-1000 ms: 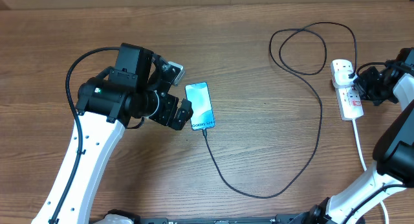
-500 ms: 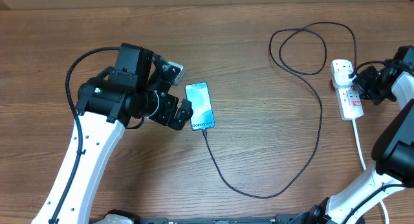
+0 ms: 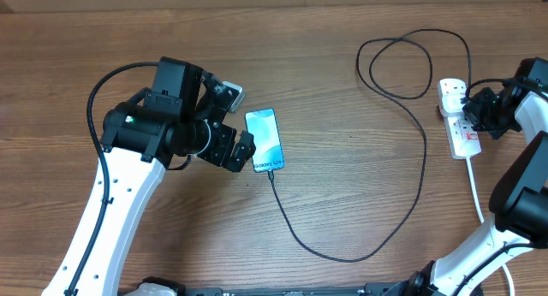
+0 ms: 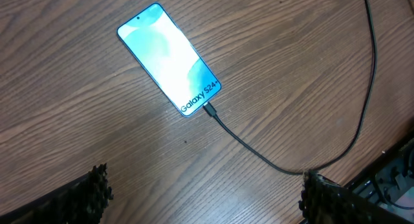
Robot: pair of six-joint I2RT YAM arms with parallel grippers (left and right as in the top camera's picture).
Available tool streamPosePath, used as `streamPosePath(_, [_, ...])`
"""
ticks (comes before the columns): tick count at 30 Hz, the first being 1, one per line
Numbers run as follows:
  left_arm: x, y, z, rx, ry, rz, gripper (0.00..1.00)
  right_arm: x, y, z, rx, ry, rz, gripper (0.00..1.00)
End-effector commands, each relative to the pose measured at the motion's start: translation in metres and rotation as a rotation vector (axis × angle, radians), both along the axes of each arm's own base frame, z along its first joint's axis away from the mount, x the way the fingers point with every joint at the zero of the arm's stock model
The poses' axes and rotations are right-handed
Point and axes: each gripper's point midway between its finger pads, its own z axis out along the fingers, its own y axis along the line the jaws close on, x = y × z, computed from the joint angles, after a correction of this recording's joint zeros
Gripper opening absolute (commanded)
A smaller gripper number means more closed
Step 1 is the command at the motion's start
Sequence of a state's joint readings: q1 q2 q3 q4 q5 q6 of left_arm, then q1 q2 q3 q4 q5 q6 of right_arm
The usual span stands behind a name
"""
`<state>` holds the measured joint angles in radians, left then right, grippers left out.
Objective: Plug charger to phone and switch on socket
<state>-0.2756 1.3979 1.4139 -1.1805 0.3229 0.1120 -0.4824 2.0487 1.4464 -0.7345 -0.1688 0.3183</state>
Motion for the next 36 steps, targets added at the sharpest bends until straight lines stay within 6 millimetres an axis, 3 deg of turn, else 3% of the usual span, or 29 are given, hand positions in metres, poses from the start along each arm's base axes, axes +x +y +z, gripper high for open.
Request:
streamPosePath(1, [-0.001, -0.005, 0.002, -0.015, -0.003, -0.013, 0.99, 0.0, 0.081, -0.018, 0.198, 0.034, 0.155, 0.04])
streamPosePath(7, [-0.001, -0.005, 0.002, -0.015, -0.002, -0.013, 1.0, -0.002, 0.074, -0.017, 0.196, 0.039, 0.124, 0.04])
streamPosePath(12, [-0.002, -0.004, 0.002, -0.015, 0.001, -0.013, 0.99, -0.023, 0.035, -0.007, 0.091, 0.154, -0.032, 0.04])
streamPosePath(18, [-0.001, -0.005, 0.002, -0.016, -0.004, -0.013, 1.0, -0.038, 0.001, 0.046, 0.015, 0.16, -0.17, 0.04])
streamPosePath(24, [-0.001, -0.005, 0.002, -0.016, -0.002, -0.013, 1.0, -0.051, -0.001, 0.121, -0.039, 0.032, -0.2, 0.04])
streamPosePath(26, [-0.001, -0.005, 0.002, -0.018, -0.002, -0.015, 0.99, -0.055, 0.007, 0.148, -0.06, -0.022, -0.173, 0.04])
streamPosePath(29, [-0.001, -0.005, 0.003, -0.019, -0.004, -0.015, 1.0, -0.059, 0.04, 0.191, -0.061, -0.136, -0.042, 0.04])
streamPosePath(36, [-0.001, -0.005, 0.002, -0.018, -0.002, -0.014, 0.99, -0.085, 0.157, 0.276, -0.075, -0.382, 0.368, 0.04])
